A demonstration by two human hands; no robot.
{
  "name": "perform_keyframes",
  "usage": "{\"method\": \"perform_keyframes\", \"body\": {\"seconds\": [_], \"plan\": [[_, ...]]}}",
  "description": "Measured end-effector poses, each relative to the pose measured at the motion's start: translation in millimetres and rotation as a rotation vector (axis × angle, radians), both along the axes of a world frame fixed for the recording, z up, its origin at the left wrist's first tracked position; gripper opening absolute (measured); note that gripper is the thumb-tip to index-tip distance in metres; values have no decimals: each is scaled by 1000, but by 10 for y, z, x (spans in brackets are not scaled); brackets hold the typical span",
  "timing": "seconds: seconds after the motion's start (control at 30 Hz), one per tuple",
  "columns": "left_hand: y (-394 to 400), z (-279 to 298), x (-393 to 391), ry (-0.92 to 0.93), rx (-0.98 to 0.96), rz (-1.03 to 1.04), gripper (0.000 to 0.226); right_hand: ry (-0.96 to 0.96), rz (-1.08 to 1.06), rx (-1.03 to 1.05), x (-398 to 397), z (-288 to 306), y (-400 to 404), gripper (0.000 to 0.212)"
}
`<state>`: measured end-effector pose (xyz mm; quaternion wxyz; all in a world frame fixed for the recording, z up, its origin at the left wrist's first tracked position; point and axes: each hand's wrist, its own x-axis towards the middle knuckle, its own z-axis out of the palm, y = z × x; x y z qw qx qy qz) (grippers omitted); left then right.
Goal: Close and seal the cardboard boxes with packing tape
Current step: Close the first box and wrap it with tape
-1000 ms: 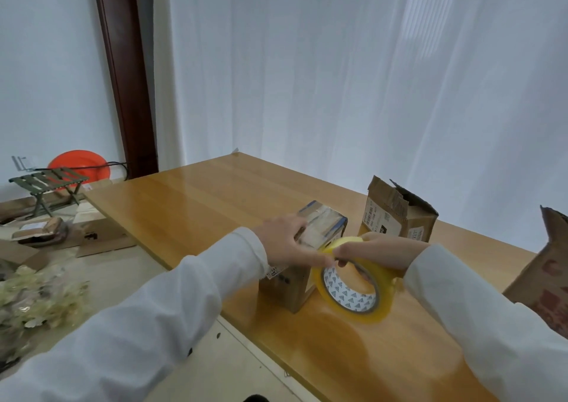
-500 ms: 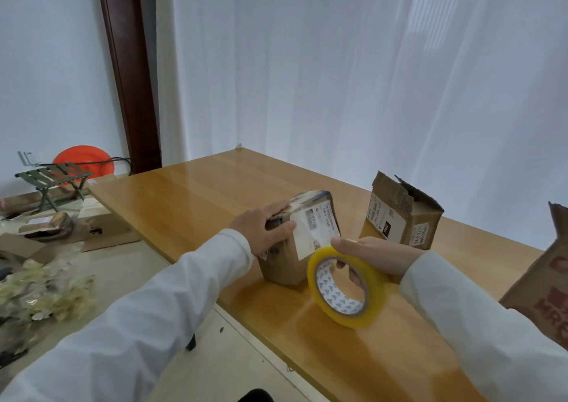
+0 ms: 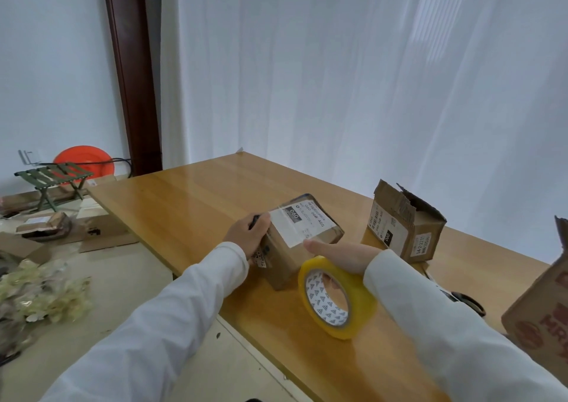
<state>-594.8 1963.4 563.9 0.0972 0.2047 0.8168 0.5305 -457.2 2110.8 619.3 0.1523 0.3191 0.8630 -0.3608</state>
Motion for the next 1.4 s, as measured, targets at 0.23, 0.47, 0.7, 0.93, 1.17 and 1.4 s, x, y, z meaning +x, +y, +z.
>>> {"method": "perform_keyframes", "body": {"seconds": [0.23, 0.47, 0.7, 0.93, 1.17, 1.4], "plan": [[-49, -227, -42, 150, -112, 88, 65, -26, -32, -559, 87, 5, 37, 64], [-58, -371, 67, 214, 9, -229, 127, -19, -129, -748, 151, 35, 15, 44], [-135, -434, 40, 309, -183, -190, 123, 11, -178, -812, 161, -29, 19, 37], [-8, -274, 16, 89, -50, -41, 112, 175, -156, -837, 104, 91, 16, 42], [-29, -18, -65, -485, 166, -41, 96, 89, -81, -623, 31, -78, -110, 59], [-133, 103, -65, 216, 118, 66, 61, 67, -43, -571, -98, -74, -121, 60]]}}
